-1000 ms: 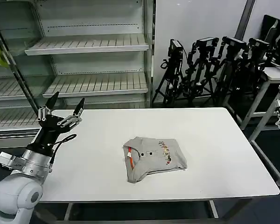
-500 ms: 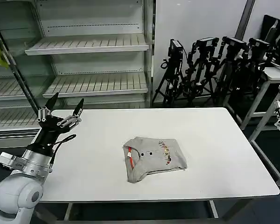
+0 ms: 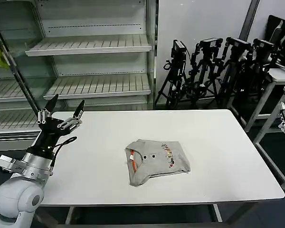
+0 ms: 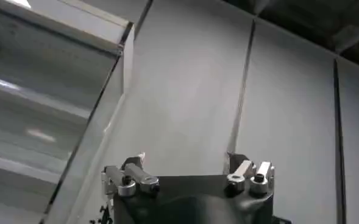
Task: Fold and organize the clothes.
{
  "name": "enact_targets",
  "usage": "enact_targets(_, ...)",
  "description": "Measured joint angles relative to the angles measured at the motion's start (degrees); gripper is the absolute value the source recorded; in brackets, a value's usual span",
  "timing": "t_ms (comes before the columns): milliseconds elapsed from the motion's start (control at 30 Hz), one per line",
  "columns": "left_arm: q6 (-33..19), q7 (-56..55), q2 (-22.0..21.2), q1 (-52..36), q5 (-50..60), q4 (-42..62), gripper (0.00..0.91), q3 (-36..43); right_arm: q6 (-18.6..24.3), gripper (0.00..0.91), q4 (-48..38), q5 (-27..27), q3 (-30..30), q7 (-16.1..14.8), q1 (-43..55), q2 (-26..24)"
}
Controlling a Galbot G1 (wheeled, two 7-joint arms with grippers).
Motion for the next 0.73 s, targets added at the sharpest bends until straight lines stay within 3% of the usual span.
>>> enact_targets(733,0.2,0.0,0.1,-0.2,0.0,-0.9,0.907,-0.3,0.1,0.907,0.5,-1.2,0.7,-0.1,-0.7,0.9)
